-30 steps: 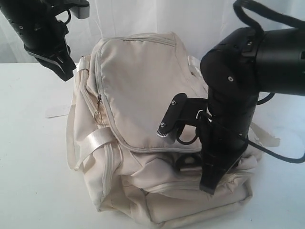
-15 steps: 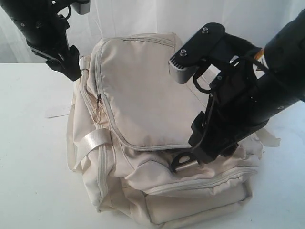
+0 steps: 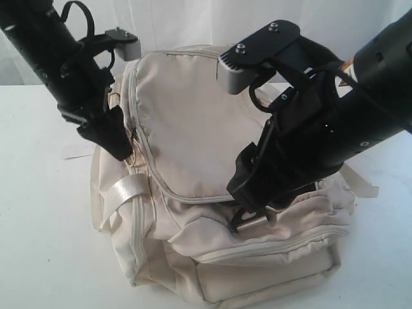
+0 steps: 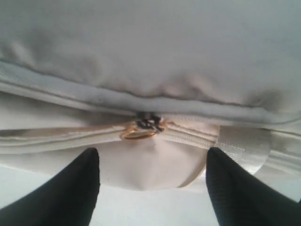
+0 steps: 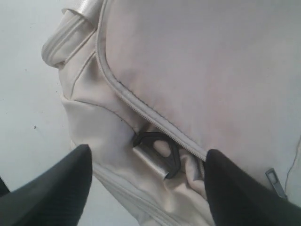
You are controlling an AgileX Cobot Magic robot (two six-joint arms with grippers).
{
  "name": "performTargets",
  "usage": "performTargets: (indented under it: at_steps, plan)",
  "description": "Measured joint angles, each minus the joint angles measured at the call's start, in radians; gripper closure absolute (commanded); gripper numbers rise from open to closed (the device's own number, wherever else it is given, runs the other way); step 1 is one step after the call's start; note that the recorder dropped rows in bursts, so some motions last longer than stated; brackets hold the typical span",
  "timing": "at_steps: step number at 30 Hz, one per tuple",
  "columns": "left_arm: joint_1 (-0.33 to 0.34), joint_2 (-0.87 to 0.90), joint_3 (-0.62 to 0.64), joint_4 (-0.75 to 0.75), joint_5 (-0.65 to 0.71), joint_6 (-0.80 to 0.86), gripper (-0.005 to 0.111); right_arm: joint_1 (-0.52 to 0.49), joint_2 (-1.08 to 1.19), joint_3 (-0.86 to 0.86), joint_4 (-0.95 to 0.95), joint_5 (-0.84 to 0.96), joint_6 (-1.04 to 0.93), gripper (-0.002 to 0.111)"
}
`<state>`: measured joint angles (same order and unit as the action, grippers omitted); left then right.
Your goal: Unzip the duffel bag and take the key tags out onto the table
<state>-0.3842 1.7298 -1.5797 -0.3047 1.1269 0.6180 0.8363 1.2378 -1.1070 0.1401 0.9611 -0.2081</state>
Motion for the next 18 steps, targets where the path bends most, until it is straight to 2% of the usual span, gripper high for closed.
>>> performTargets:
  at_steps: [8, 18]
  plan:
    - [0.0, 0.0, 0.103, 0.0, -0.002, 0.004, 0.04, 0.0, 0.0, 0.0, 0.002, -0.015, -0.004, 0.045]
    - [0.0, 0.0, 0.114, -0.019, -0.045, 0.008, 0.04, 0.0, 0.0, 0.0, 0.004, -0.046, -0.004, 0.045]
